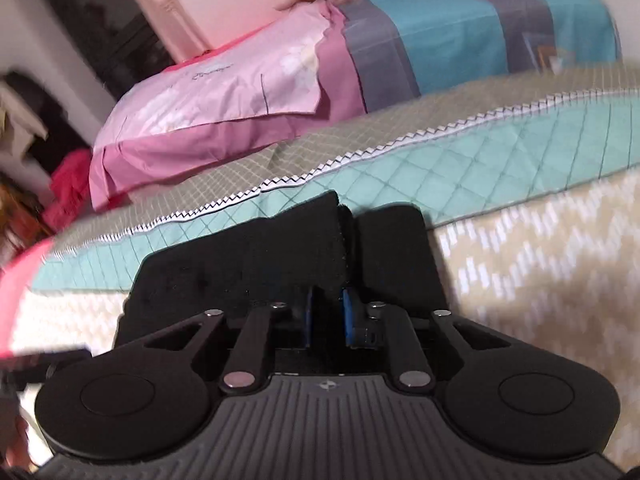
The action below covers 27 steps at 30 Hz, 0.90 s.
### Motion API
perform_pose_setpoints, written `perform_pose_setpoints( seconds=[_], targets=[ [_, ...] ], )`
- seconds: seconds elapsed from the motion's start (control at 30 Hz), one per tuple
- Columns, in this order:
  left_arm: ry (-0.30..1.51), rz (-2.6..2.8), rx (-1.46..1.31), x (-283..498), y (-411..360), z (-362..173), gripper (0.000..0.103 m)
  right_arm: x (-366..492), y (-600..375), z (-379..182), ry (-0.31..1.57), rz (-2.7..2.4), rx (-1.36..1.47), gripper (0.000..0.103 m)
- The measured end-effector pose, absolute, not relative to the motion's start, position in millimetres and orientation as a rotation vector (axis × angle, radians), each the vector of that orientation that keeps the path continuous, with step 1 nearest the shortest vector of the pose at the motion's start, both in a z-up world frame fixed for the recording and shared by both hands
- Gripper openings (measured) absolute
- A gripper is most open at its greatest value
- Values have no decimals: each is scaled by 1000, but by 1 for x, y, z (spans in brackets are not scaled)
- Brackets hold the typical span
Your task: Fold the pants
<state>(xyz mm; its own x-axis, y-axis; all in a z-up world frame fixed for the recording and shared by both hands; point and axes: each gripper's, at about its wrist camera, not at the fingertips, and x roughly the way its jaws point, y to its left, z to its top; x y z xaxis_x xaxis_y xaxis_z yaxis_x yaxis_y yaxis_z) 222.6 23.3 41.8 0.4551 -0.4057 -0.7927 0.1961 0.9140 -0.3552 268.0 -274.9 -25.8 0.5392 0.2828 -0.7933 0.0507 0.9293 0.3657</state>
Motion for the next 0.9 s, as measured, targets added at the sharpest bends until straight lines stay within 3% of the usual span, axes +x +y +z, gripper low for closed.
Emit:
perform_pose_setpoints(
  seconds=[0.1, 0.23, 0.27, 0.33, 0.37, 0.4, 0.57, 0.67, 0.73, 0.8, 0.9],
  targets=[
    [1079, -381, -240, 235, 14, 29, 103, 250, -290, 5, 863, 166, 374, 6],
    [1175, -420, -291, 246, 5, 5, 103, 253, -312, -32, 1063, 36, 298, 5],
    [1207, -432, -304, 249, 3, -3, 103, 249, -318, -32, 1040, 62, 329, 8],
    [1236, -436, -334, 253, 3, -13, 103, 240, -334, -26, 999, 82, 428, 45],
    [1240, -440, -353, 255, 4, -15, 103, 238, -342, -24, 984, 86, 470, 90],
    [1243, -441, -368, 256, 5, -15, 103, 236, -347, -25, 965, 99, 500, 100],
    [1249, -455, -376, 264, -3, -16, 103, 255, -362, -54, 1046, 169, 678, 98],
    [1255, -430, -363, 264, -8, -14, 103, 263, -359, -67, 1029, 198, 734, 103],
    [1257, -413, -347, 262, -11, -11, 103, 269, -350, -66, 1047, 275, 746, 86],
    [1242, -388, -331, 261, -13, -8, 103, 272, -336, -61, 1079, 288, 679, 59],
    [1187, -366, -291, 247, -19, 9, 103, 264, -331, -45, 1061, 310, 638, 40]
  ],
)
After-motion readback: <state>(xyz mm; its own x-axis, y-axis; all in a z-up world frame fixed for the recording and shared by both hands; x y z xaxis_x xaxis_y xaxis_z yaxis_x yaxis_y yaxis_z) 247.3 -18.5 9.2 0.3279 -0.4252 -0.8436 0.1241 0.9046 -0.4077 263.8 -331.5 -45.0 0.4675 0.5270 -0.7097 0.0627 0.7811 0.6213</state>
